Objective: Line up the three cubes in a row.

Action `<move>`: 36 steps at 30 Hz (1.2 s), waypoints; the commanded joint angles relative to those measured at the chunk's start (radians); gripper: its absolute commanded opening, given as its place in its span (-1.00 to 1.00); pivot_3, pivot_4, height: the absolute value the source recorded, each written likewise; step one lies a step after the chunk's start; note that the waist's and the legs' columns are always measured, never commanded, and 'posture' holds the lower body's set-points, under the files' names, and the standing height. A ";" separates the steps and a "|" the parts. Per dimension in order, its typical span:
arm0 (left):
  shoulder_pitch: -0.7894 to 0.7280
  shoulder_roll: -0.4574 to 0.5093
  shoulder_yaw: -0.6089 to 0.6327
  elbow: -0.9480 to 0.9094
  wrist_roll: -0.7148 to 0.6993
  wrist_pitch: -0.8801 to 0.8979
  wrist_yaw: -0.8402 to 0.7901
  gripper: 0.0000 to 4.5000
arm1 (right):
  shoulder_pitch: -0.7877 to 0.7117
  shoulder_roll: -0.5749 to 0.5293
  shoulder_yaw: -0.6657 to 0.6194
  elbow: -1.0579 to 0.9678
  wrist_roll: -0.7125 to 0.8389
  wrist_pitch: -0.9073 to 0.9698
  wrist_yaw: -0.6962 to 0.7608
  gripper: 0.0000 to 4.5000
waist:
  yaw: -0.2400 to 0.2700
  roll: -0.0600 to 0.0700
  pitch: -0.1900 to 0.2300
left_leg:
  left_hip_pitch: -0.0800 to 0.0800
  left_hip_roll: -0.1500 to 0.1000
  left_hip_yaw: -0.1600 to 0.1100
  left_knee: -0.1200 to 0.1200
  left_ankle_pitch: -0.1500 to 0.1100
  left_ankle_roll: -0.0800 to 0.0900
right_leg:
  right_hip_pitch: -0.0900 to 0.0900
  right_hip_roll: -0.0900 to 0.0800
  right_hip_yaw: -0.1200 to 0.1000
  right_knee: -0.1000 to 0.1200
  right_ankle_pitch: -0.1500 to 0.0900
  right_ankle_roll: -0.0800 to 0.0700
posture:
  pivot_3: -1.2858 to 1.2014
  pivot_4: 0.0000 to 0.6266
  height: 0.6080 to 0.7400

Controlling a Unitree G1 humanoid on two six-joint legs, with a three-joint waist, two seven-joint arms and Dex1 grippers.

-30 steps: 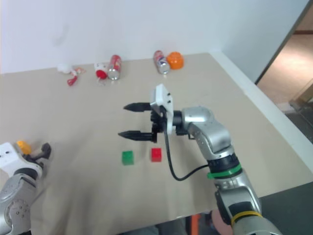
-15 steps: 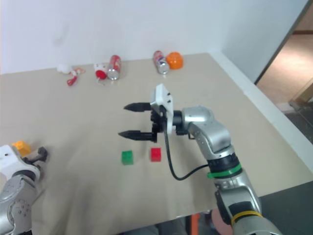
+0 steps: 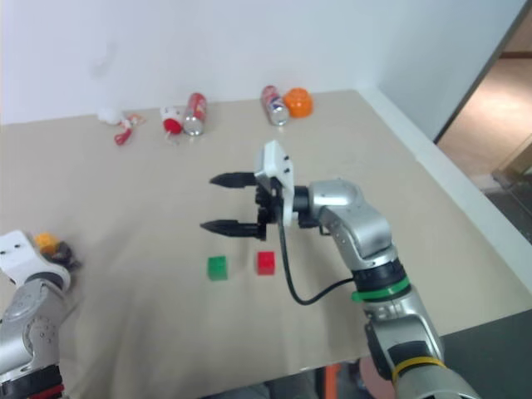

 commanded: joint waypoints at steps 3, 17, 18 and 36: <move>-0.016 0.040 -0.066 0.009 0.025 -0.017 -0.062 -0.42 | -0.014 -0.010 -0.027 -0.005 -0.003 -0.019 -0.004 1.00 | 0.001 0.000 0.000 | 0.000 0.000 0.000 0.000 0.000 0.000 | 0.000 0.000 0.000 0.000 0.000 0.000 | 0.03 -0.52 1.00; -0.117 0.327 -0.412 0.188 -0.024 -0.451 -0.953 -0.42 | 0.114 -0.227 -0.078 -0.193 0.120 0.125 0.097 1.00 | 0.003 0.000 0.000 | -0.002 -0.001 -0.001 -0.004 0.001 -0.003 | -0.001 0.000 0.000 -0.001 -0.004 -0.002 | 0.03 -0.52 1.00; -0.122 0.340 -0.434 0.194 -0.030 -0.475 -1.010 -0.42 | 0.124 -0.238 -0.082 -0.206 0.123 0.129 0.094 1.00 | 0.004 0.000 0.000 | -0.002 0.000 -0.001 -0.005 0.000 -0.003 | -0.001 0.000 -0.001 -0.001 -0.005 -0.003 | 0.03 -0.52 1.00; -0.257 0.494 -0.583 0.315 -0.107 -0.528 -1.624 -0.42 | 0.282 -0.343 -0.228 -0.448 0.305 0.303 -0.078 1.00 | 0.002 0.000 0.001 | -0.001 0.000 -0.001 -0.004 0.000 -0.003 | -0.001 0.000 -0.001 -0.001 -0.005 -0.001 | 0.03 -0.52 1.00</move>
